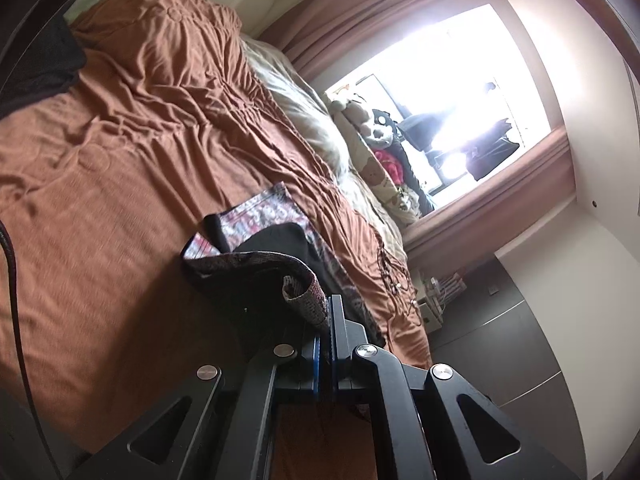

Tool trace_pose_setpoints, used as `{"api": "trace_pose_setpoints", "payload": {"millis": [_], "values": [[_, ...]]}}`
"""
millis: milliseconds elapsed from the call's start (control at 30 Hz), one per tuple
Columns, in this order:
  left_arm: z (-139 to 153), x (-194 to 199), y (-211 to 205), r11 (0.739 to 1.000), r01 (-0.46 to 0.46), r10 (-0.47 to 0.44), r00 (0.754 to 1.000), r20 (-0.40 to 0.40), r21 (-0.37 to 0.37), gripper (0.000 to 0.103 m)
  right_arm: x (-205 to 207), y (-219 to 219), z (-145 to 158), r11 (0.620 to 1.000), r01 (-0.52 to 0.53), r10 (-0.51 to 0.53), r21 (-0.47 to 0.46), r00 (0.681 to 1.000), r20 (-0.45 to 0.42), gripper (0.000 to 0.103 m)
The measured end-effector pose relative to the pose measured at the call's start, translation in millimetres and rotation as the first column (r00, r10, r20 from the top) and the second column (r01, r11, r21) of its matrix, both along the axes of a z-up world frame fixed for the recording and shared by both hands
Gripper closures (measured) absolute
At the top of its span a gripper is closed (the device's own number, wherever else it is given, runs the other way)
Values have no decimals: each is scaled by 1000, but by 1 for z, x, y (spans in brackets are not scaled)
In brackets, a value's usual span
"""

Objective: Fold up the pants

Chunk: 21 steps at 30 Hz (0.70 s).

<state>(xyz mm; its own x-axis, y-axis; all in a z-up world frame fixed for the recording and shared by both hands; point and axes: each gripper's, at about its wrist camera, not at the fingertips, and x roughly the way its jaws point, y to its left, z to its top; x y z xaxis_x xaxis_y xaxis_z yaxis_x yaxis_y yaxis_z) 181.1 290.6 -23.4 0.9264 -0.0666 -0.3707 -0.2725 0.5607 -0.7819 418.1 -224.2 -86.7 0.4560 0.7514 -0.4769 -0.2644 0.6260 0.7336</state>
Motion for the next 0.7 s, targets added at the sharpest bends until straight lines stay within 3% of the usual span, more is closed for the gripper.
{"api": "trace_pose_setpoints", "payload": {"millis": [300, 700], "values": [[14, 43, 22, 999, 11, -11, 1000, -11, 30, 100, 30, 15, 14, 1000, -10, 10, 2, 999, 35, 95], [9, 138, 60, 995, 80, -76, 995, -63, 67, 100, 73, 46, 10, 998, 46, -46, -36, 999, 8, 95]]}}
